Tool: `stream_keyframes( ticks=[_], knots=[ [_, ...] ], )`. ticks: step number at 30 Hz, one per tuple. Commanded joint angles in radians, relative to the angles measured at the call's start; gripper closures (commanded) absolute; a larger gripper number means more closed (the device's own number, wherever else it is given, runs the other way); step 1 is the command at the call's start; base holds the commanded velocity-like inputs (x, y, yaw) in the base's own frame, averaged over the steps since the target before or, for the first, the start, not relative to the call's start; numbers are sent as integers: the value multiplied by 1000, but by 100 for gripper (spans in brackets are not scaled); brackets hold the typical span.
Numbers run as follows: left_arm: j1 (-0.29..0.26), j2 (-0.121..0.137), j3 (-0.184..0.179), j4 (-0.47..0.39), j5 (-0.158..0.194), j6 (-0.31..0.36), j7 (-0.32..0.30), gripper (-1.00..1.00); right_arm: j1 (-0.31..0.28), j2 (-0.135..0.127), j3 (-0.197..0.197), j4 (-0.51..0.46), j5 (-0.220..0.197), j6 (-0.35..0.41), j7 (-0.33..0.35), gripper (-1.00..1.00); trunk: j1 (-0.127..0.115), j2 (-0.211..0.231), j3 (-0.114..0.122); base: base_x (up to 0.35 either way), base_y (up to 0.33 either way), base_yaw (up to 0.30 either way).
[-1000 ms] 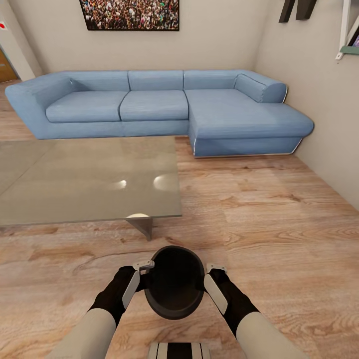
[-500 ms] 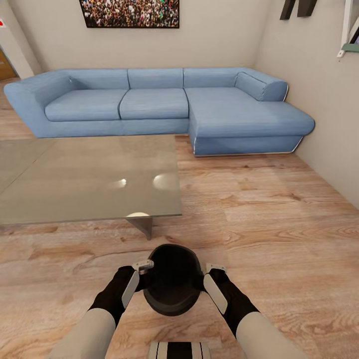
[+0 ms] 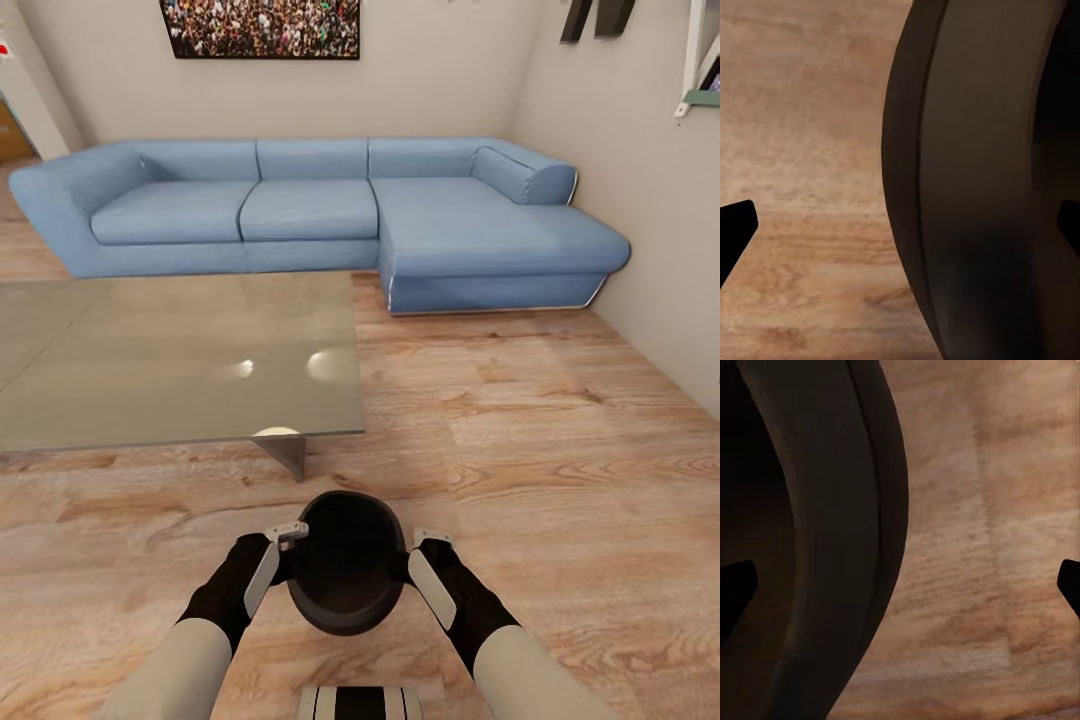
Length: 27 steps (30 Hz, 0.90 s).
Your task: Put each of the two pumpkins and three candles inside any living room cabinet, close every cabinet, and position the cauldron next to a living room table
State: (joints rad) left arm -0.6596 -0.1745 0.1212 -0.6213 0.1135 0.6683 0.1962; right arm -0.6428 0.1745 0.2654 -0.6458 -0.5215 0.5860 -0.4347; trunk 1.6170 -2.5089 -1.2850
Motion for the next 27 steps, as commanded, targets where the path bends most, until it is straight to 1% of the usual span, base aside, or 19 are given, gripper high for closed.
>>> stream_keyframes(
  ticks=[1,10,17,27],
  knots=[
    [0,0,0,0,0,0,0,-100,0,0,0,0,0,0,0,-100,0,0,4,0,0,0],
    [0,0,0,0,0,3,0,-100,0,0,0,0,0,-1,1,-100,-4,2,39,-2,0,0],
    [-1,0,0,0,0,25,0,-100,0,0,0,0,0,-2,1,-100,-8,4,66,-183,0,0],
    [-2,0,-1,-1,0,35,1,-100,0,0,4,0,1,-4,1,-100,-12,6,105,-18,0,0]
  ],
)
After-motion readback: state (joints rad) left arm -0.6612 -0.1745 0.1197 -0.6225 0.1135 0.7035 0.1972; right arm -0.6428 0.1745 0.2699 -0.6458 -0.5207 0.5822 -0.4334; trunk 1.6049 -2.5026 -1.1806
